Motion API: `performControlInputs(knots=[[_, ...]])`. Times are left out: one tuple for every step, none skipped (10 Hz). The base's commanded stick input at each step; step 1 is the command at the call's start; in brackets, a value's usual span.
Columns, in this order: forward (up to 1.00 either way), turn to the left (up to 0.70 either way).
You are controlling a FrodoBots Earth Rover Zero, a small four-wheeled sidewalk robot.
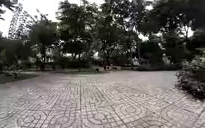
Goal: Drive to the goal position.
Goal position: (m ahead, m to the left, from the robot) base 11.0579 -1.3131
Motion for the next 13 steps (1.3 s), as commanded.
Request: performControlInputs(knots=[[1.00,-0.27],[1.00,-0.27],[1.00,-0.27],[1.00,-0.27],[1.00,-0.27],[1.00,-0.27],[1.00,-0.27],[1.00,-0.27],[1.00,-0.01],[1.00,0.00],[1.00,0.00],[1.00,0.00],[1.00,0.00]])
